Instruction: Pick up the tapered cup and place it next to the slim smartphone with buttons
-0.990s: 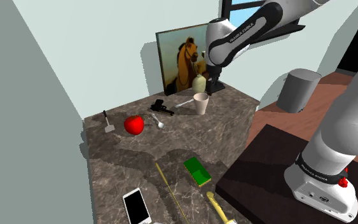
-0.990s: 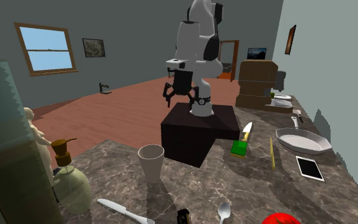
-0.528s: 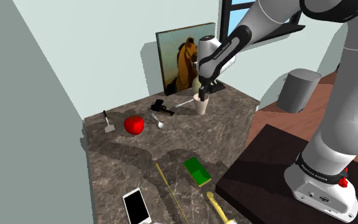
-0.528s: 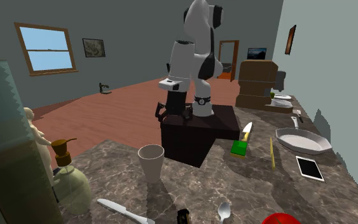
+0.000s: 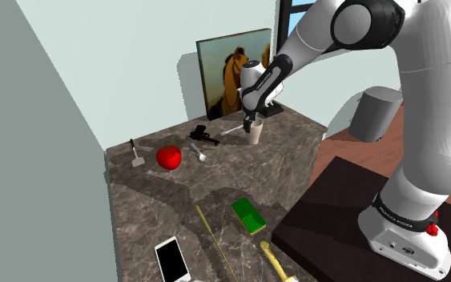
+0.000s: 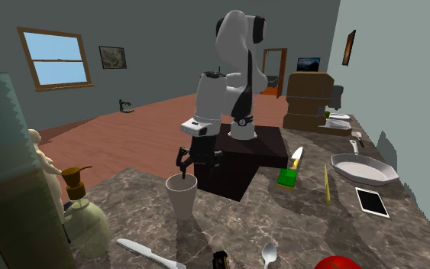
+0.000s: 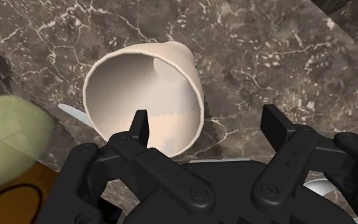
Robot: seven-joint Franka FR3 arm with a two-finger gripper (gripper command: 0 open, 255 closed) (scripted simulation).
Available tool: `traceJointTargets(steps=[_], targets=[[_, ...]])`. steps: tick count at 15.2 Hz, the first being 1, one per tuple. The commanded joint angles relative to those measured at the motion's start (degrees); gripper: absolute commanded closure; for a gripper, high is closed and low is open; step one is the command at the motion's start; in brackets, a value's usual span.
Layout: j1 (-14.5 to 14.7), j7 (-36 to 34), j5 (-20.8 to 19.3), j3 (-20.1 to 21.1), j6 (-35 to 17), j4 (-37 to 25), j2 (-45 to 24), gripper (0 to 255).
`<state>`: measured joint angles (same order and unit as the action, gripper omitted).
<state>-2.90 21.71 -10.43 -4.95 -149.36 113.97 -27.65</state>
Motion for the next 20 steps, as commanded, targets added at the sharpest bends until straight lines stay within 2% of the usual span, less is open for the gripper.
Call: traceJointTargets(steps=[1,6,14,15,20], targets=[[-0.12,0.08,-0.03,-0.02,-0.78,-1.05,-1.74,0],[-0.47,0.03,-0.08,-0.13,-3.33,-2.48,-5.68,0],[-0.48,0.03,-0.08,-0.13,-3.32,-2.47,-5.67,0],[-0.48,0.03,-0.08,-0.13,-3.32,-2.47,-5.67,255],[-0.47,0.03,-0.08,-0.13,-3.31,-2.48,-5.68,255]])
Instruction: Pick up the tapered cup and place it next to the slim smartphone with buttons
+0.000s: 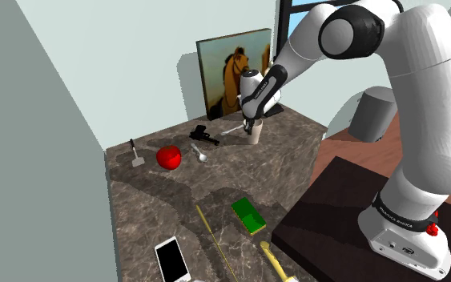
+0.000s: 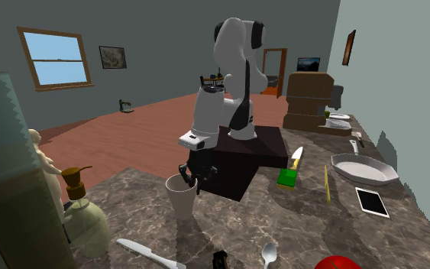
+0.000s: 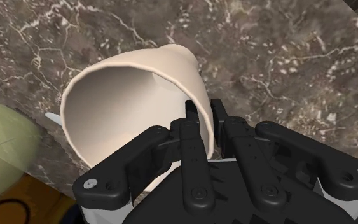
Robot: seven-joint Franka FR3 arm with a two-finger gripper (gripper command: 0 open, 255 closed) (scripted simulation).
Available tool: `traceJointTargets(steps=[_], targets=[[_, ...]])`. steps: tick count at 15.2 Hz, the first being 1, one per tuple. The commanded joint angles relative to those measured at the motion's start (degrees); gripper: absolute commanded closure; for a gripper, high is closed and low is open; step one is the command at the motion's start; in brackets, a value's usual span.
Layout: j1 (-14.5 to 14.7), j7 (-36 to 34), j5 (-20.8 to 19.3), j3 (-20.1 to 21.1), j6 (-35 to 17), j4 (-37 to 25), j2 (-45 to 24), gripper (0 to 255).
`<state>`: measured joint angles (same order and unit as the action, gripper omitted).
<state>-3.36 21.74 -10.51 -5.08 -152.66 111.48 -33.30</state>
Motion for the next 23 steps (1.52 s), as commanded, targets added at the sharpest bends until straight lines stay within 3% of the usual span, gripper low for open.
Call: traceJointTargets(steps=[1,23], targets=[[0.0,0.0,0.0,0.0,-0.01,0.0,-0.02,255],[-0.22,2.07,0.98,0.62,10.71,-0.04,10.74,255]])
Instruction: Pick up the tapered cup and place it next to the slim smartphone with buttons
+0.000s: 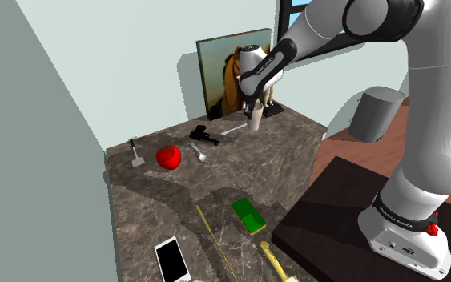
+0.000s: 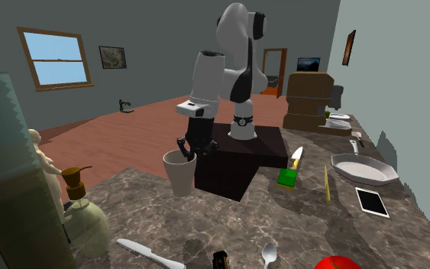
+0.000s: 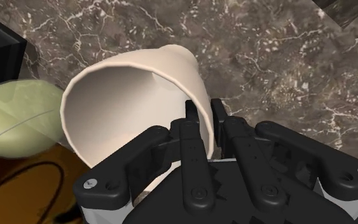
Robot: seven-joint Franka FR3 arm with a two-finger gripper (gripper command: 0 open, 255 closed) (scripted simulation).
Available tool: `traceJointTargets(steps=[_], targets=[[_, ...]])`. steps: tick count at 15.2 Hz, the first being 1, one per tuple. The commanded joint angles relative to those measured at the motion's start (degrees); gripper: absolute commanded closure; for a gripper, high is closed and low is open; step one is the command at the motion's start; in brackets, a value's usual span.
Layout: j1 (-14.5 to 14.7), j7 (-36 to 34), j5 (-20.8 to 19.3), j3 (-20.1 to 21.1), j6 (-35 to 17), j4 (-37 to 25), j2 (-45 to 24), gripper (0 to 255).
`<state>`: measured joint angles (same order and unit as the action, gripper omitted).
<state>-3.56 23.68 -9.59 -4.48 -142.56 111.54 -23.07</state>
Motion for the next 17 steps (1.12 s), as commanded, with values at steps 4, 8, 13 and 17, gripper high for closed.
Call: traceJointTargets(steps=[4,8,13,17], targets=[[-0.03,0.56,0.28,0.12,3.08,-0.68,2.41,255],[-0.03,0.98,0.5,0.2,5.61,-1.47,4.17,255],[-0.02,1.5,0.77,0.29,8.85,-2.73,6.17,255],[0.0,1.91,0.97,0.36,11.5,-3.98,7.59,255]])
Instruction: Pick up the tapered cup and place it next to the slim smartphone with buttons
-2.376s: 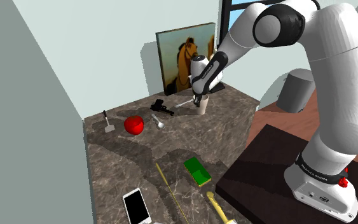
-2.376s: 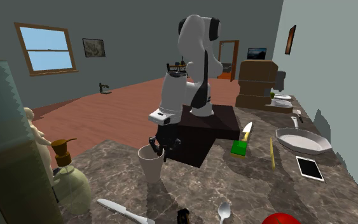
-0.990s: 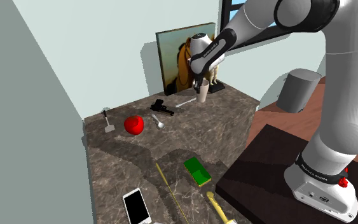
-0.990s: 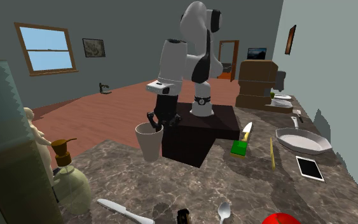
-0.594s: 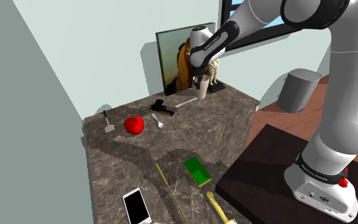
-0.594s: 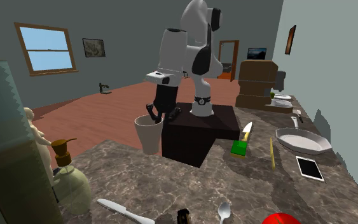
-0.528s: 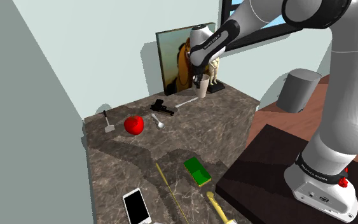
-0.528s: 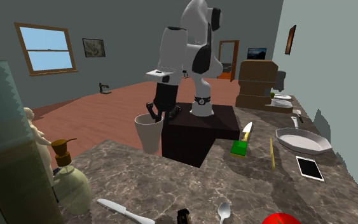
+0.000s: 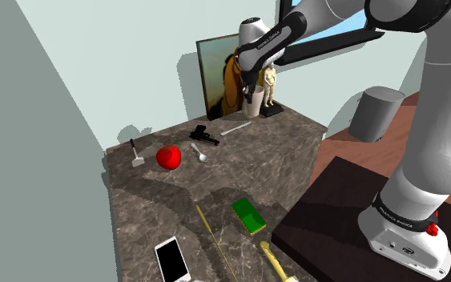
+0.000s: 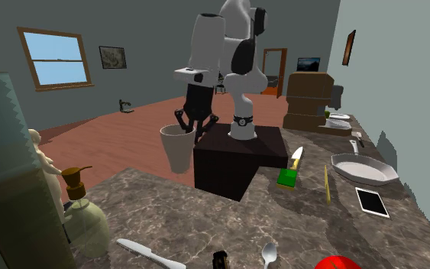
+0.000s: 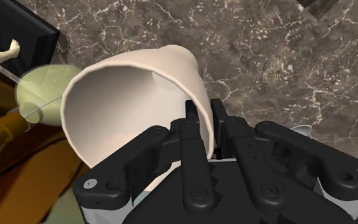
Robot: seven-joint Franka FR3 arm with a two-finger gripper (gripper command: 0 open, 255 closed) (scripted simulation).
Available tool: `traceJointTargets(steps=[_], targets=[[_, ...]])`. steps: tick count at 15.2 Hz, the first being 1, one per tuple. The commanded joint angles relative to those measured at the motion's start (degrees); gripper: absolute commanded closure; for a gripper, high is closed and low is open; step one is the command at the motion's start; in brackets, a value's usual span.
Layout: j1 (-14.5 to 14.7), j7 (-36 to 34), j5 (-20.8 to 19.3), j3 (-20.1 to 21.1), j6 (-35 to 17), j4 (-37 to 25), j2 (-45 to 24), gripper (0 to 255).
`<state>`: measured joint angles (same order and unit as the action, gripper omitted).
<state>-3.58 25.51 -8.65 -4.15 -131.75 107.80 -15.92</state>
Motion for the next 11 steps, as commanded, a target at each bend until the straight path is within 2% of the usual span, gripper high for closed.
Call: traceJointTargets(steps=[1,3,11], targets=[[0.03,0.18,0.09,0.04,1.36,-0.59,0.77,255],[0.04,0.36,0.18,0.06,2.61,-1.26,1.36,255],[5.48,-9.99,-2.8,3.05,0.8,12.12,11.55,255]])
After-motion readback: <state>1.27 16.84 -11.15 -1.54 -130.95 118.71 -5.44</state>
